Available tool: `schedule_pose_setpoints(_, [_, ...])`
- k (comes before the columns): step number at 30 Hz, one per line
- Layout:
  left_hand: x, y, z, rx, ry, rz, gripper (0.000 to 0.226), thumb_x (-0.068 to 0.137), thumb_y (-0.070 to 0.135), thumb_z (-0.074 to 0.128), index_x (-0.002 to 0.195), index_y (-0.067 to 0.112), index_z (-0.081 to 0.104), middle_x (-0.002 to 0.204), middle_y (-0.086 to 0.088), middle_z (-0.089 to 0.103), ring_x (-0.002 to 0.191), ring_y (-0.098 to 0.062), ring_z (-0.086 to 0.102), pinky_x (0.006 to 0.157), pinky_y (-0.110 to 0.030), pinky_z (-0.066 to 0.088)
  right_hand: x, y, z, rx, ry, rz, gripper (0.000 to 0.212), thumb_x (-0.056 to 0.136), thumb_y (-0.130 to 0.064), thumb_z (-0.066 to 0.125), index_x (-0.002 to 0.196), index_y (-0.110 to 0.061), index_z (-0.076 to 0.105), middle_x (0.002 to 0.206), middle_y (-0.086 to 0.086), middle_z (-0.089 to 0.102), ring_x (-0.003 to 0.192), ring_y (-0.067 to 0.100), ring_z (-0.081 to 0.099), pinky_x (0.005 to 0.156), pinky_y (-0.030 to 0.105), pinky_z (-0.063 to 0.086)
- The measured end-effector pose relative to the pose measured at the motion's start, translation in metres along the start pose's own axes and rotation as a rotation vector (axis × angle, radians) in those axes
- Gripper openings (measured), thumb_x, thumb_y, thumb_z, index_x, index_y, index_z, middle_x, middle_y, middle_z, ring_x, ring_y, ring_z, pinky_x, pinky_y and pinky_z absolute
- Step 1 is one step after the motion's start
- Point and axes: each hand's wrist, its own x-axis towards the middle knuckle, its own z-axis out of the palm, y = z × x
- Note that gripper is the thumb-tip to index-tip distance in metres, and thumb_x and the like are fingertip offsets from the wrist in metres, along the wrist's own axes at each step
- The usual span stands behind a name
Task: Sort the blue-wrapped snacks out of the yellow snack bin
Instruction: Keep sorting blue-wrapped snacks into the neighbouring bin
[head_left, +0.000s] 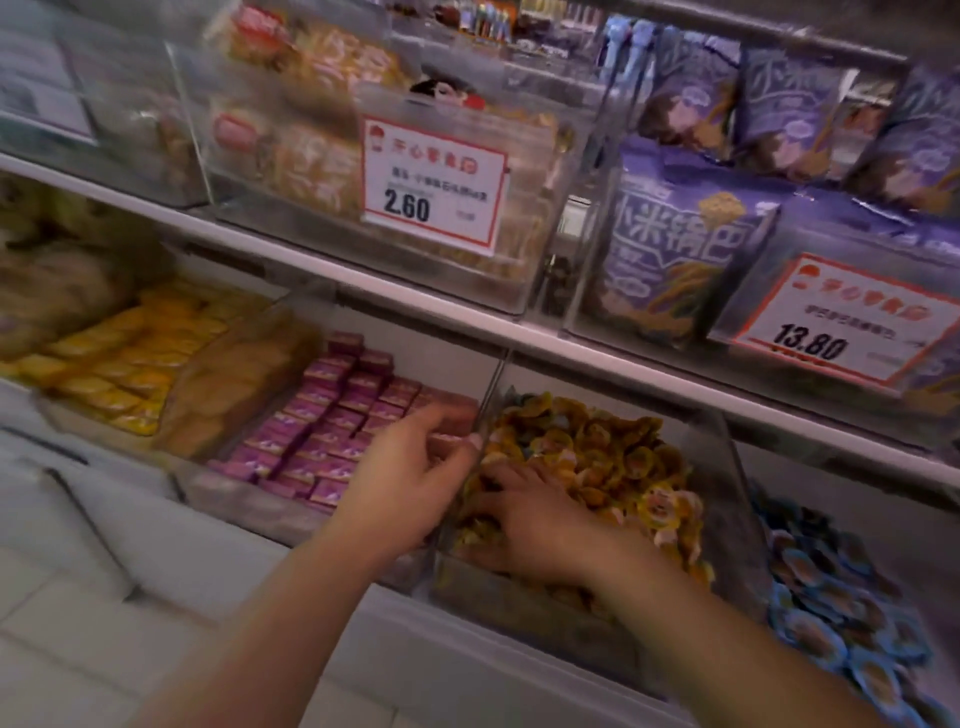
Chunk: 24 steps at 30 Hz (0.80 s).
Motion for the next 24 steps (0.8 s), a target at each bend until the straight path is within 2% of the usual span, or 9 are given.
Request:
schedule_pose_setpoints(3, [0.003, -0.002, -0.001, 0.016, -0.001, -0.012, 0.021, 0.088, 0.036, 0.069, 0.108, 0.032, 0.067, 0.084, 0.020, 0.070, 0.079, 0.010, 0.065, 0.064, -0.008, 0.048, 0.004, 0.016, -0.003, -0.083, -0.002, -0.025, 0.055, 0.078, -0.072, 0.054, 0.126, -0.044, 0.058, 0.148, -0.010, 0.034, 0.137, 0.023, 0.031, 0.114, 0.051, 0.021])
schedule_pose_setpoints(6, [0.003, 0.000, -0.002, 0.023, -0.032, -0.029, 0.024, 0.089, 0.037, 0.067, 0.112, 0.029, 0.067, 0.087, 0.017, 0.071, 0.079, 0.007, 0.065, 0.068, -0.015, 0.053, 0.007, 0.035, -0.018, -0.082, 0.031, 0.015, 0.056, 0.077, -0.076, 0.051, 0.121, -0.045, 0.061, 0.140, -0.016, 0.042, 0.126, 0.021, 0.042, 0.105, 0.046, 0.034])
schedule_pose_setpoints(8, [0.002, 0.000, -0.003, 0.012, -0.045, -0.026, 0.025, 0.090, 0.037, 0.066, 0.113, 0.029, 0.067, 0.087, 0.017, 0.070, 0.078, 0.007, 0.065, 0.065, -0.013, 0.051, 0.007, 0.051, -0.029, -0.020, 0.056, 0.041, 0.051, 0.077, -0.071, 0.057, 0.120, -0.045, 0.064, 0.137, -0.013, 0.047, 0.127, 0.019, 0.044, 0.105, 0.042, 0.038])
schedule_pose_setpoints(12, [0.003, 0.001, -0.002, 0.018, -0.033, -0.018, 0.022, 0.089, 0.037, 0.066, 0.110, 0.030, 0.067, 0.082, 0.021, 0.067, 0.076, 0.007, 0.064, 0.059, -0.008, 0.046, 0.004, 0.080, -0.046, -0.118, 0.044, 0.114, 0.043, 0.080, -0.060, 0.064, 0.121, -0.045, 0.063, 0.149, -0.003, 0.040, 0.137, 0.026, 0.035, 0.114, 0.045, 0.029])
schedule_pose_setpoints(16, [0.003, 0.001, -0.002, 0.008, -0.037, -0.019, 0.022, 0.089, 0.038, 0.066, 0.110, 0.031, 0.066, 0.079, 0.022, 0.067, 0.074, 0.009, 0.063, 0.057, -0.006, 0.044, -0.006, 0.070, -0.046, -0.225, 0.017, 0.198, 0.042, 0.091, -0.056, 0.053, 0.132, -0.045, 0.056, 0.160, -0.001, 0.023, 0.149, 0.028, 0.011, 0.121, 0.056, 0.007])
schedule_pose_setpoints(18, [0.004, 0.002, -0.002, 0.015, -0.035, -0.016, 0.022, 0.089, 0.038, 0.065, 0.110, 0.032, 0.066, 0.081, 0.022, 0.067, 0.077, 0.009, 0.063, 0.060, -0.007, 0.046, -0.011, 0.045, -0.041, -0.148, 0.212, 0.078, 0.041, 0.092, -0.049, 0.049, 0.131, -0.040, 0.059, 0.151, 0.002, 0.040, 0.144, 0.029, 0.028, 0.119, 0.053, 0.020])
schedule_pose_setpoints(20, [0.004, 0.003, -0.002, 0.019, -0.021, -0.015, 0.020, 0.088, 0.037, 0.066, 0.108, 0.032, 0.066, 0.080, 0.023, 0.066, 0.076, 0.009, 0.063, 0.060, -0.006, 0.045, -0.015, 0.015, -0.036, 0.100, 0.304, -0.053, 0.036, 0.087, -0.039, 0.048, 0.116, -0.032, 0.069, 0.123, -0.002, 0.062, 0.119, 0.019, 0.054, 0.102, 0.042, 0.045])
schedule_pose_setpoints(22, [0.004, 0.004, 0.000, 0.019, -0.010, -0.017, 0.018, 0.088, 0.034, 0.067, 0.105, 0.031, 0.066, 0.077, 0.023, 0.065, 0.074, 0.009, 0.063, 0.058, -0.005, 0.043, -0.015, -0.007, -0.029, 0.340, 0.047, -0.140, 0.026, 0.091, -0.033, 0.050, 0.103, -0.025, 0.072, 0.100, -0.009, 0.068, 0.093, 0.007, 0.062, 0.085, 0.034, 0.052])
schedule_pose_setpoints(24, [0.004, 0.005, 0.001, 0.025, -0.003, -0.023, 0.016, 0.088, 0.033, 0.067, 0.104, 0.033, 0.065, 0.076, 0.023, 0.064, 0.073, 0.009, 0.062, 0.057, -0.006, 0.043, -0.012, -0.012, -0.020, 0.382, -0.182, -0.190, 0.024, 0.099, -0.032, 0.052, 0.102, -0.019, 0.071, 0.094, -0.008, 0.068, 0.087, 0.006, 0.062, 0.084, 0.034, 0.051])
